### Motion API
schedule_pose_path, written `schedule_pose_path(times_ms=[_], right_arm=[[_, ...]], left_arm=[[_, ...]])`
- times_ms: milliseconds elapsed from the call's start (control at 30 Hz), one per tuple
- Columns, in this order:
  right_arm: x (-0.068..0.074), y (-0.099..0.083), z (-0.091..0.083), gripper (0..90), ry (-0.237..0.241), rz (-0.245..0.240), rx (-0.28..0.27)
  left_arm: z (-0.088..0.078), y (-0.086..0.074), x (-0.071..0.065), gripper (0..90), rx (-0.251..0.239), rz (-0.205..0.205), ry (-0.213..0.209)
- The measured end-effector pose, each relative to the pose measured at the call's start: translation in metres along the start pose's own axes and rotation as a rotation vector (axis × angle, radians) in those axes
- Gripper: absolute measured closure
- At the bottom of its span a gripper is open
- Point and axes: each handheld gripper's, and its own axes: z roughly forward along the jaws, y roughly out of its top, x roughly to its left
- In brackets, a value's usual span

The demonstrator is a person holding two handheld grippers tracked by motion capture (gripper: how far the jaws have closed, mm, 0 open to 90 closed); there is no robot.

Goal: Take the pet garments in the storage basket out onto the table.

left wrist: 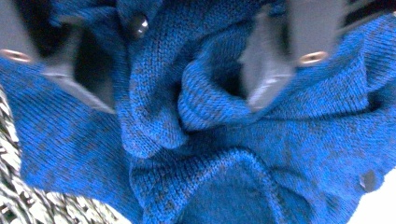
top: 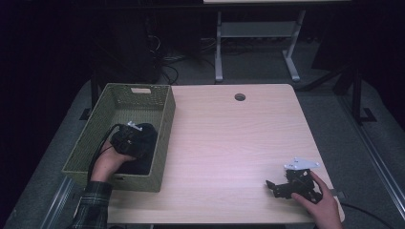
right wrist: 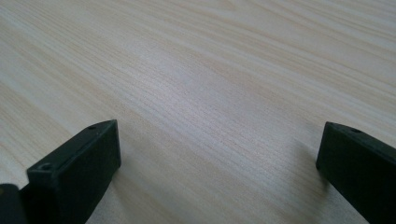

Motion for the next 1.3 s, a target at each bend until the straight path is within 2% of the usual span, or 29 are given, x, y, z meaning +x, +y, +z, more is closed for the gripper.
schedule_pose_path(times_ms=[33, 67, 133, 267, 400, 633, 733, 1167, 1300], right_arm=[[0.000, 0.000, 0.000, 0.0, 0.000, 0.000, 0.000], [0.000, 0.000, 0.000, 0.0, 0.000, -0.001, 0.000], [0.000, 0.000, 0.000, 0.0, 0.000, -0.001, 0.000], [0.000, 0.000, 0.000, 0.0, 0.000, -0.003, -0.001], [0.000, 0.000, 0.000, 0.0, 0.000, 0.000, 0.000], [0.000, 0.000, 0.000, 0.0, 0.000, -0.002, -0.001], [0.000, 0.000, 0.000, 0.0, 0.000, -0.002, -0.001], [0.000, 0.000, 0.000, 0.0, 0.000, -0.002, -0.001], [0.000, 0.000, 0.000, 0.0, 0.000, -0.003, -0.001]], left_arm=[[-0.001, 0.000, 0.001, 39.7, 0.001, -0.005, -0.017], [-0.002, 0.000, 0.001, 49.9, 0.001, -0.001, -0.035], [-0.004, 0.001, 0.000, 59.9, 0.000, -0.002, -0.040], [-0.008, 0.001, 0.003, 68.6, -0.015, -0.013, -0.059], [-0.014, 0.000, 0.004, 69.8, -0.052, -0.023, -0.064], [-0.030, -0.001, 0.009, 71.4, -0.145, -0.066, -0.085], [-0.036, -0.002, 0.010, 71.5, -0.171, -0.065, -0.084], [-0.076, -0.002, 0.018, 71.5, -0.352, -0.083, -0.091], [-0.086, -0.003, 0.018, 71.5, -0.393, -0.090, -0.096]])
